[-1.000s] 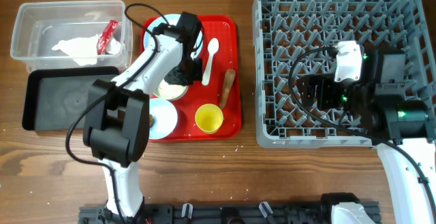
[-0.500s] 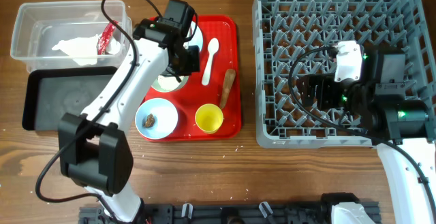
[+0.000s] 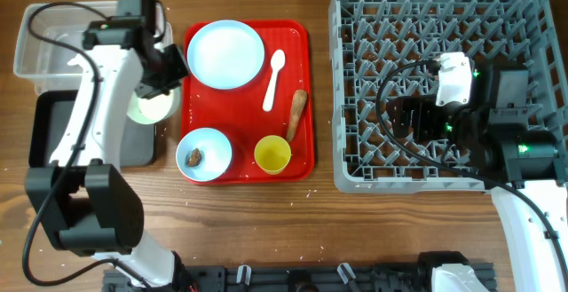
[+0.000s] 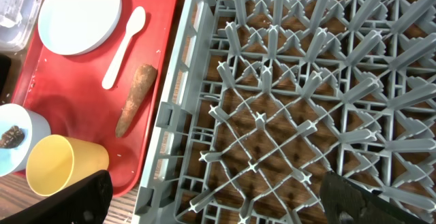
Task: Sort waste into correct bins and load items into the dishwasher rack
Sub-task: 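Tip the green bowl over the black tray to pour out rice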
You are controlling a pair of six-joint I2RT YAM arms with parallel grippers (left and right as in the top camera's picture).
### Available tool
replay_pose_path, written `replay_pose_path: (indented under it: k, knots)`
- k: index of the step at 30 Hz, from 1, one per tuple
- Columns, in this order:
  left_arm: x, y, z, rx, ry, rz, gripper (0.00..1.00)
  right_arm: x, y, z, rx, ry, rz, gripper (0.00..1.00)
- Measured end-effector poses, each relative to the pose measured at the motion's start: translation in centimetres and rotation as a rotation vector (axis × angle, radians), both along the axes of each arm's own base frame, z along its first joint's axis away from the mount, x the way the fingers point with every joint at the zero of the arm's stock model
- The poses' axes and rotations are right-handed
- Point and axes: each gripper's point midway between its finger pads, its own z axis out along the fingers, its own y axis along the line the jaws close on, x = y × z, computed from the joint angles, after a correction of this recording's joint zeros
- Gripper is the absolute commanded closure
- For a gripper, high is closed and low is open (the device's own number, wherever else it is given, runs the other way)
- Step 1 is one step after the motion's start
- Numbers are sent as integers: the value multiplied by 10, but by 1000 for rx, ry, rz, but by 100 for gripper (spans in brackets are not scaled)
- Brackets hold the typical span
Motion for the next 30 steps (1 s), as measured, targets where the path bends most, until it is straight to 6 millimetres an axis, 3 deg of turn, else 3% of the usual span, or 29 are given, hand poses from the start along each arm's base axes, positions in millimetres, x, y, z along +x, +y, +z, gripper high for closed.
replay_pose_path:
  k: [5, 13, 23, 30]
  knots:
    - [-4, 28, 0, -28, 9, 48, 96, 1, 0, 0, 0, -3, 0, 1]
    - [-12, 35, 15, -356, -61, -67, 96, 0, 0, 0, 0, 3, 0, 1]
    - [-44, 115, 19, -660, -289, 77, 96, -1, 0, -1, 0, 7, 0, 1]
    - [-54, 140, 23, -784, -433, 164, 96, -1, 0, -1, 0, 7, 0, 1]
